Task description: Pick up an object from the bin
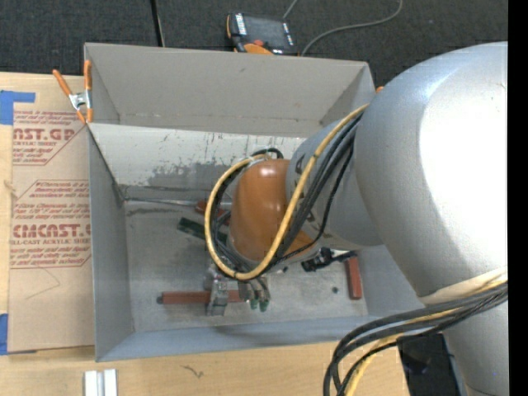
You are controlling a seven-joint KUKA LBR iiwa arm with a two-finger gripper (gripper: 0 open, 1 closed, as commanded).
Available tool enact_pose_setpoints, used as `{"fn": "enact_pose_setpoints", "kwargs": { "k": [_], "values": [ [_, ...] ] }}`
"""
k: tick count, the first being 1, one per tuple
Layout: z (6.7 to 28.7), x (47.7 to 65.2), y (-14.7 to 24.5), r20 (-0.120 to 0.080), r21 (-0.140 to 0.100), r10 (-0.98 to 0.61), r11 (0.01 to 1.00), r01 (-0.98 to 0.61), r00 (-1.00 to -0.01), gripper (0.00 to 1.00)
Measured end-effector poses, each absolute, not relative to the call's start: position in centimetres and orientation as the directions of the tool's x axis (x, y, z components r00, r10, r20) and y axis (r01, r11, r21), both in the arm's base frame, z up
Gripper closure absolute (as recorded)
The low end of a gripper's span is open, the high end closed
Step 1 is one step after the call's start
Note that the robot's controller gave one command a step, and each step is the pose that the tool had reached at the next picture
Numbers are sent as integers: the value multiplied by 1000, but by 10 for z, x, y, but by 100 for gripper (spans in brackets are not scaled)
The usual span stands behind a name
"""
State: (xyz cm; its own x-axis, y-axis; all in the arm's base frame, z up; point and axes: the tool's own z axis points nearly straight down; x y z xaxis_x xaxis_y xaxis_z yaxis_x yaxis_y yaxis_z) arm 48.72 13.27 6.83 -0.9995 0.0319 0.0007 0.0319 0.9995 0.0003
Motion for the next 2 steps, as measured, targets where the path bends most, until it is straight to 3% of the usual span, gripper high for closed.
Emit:
{"fn": "enact_pose_setpoints", "kwargs": {
  "k": [1, 2],
  "values": [
    [113, 488, 133, -3, 2, 31, 1000, 31, -1000, 100],
    [189, 489, 134, -7, 3, 30, 1000, 30, -1000, 100]
  ]
}}
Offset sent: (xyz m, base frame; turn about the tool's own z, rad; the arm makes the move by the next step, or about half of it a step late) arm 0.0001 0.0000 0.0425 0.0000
